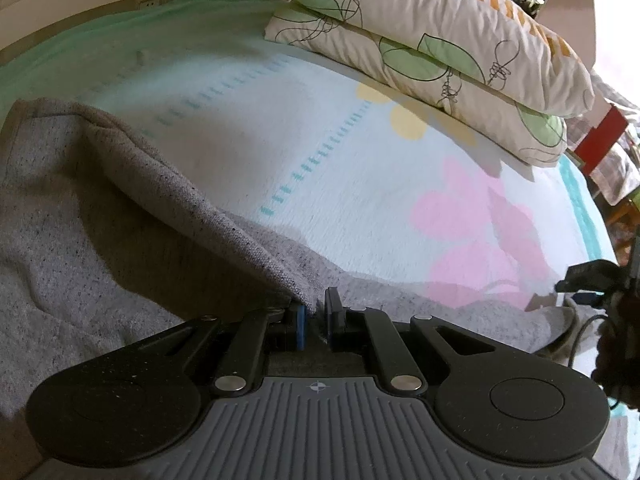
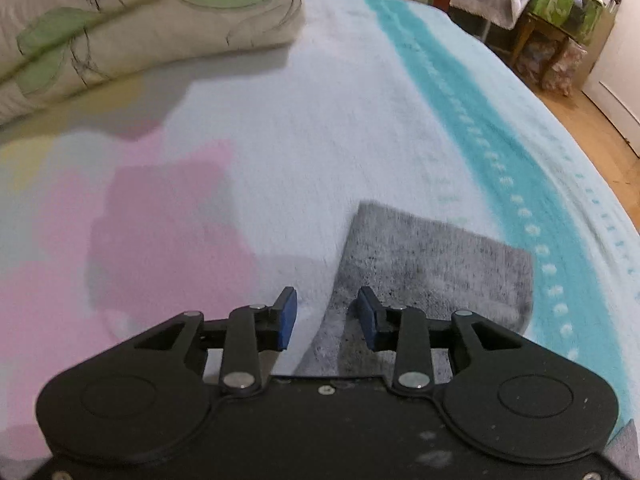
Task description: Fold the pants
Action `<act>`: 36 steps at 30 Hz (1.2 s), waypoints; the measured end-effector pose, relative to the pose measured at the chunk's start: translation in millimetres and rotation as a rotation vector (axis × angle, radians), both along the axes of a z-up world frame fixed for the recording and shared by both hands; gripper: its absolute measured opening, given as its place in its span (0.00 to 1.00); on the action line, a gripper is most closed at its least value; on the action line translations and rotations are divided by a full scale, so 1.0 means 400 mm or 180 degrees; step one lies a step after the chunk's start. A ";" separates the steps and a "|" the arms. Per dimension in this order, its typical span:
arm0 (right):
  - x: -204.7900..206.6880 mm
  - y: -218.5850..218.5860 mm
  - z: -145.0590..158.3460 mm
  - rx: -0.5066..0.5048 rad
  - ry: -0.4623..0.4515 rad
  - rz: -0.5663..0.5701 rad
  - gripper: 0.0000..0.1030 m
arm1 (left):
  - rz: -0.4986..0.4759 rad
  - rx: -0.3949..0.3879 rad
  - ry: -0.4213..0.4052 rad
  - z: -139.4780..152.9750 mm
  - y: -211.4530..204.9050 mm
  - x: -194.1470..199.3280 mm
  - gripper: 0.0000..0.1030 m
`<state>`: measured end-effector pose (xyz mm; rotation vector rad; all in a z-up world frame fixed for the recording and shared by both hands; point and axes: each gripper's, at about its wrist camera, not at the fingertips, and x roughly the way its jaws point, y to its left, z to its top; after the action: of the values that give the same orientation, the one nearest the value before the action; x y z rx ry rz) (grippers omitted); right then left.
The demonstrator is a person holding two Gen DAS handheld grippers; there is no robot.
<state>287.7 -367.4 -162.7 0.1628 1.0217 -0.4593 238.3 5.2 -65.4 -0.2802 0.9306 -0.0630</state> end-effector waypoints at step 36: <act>-0.815 -0.224 0.095 0.1172 -0.0815 -0.0591 0.08 | -0.0323 0.0331 0.0089 0.024 -0.027 -0.414 0.08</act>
<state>-38.2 -456.9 -124.8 0.6344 0.8339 -0.4024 72.8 -5.5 -55.6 -0.1376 0.9722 -0.1038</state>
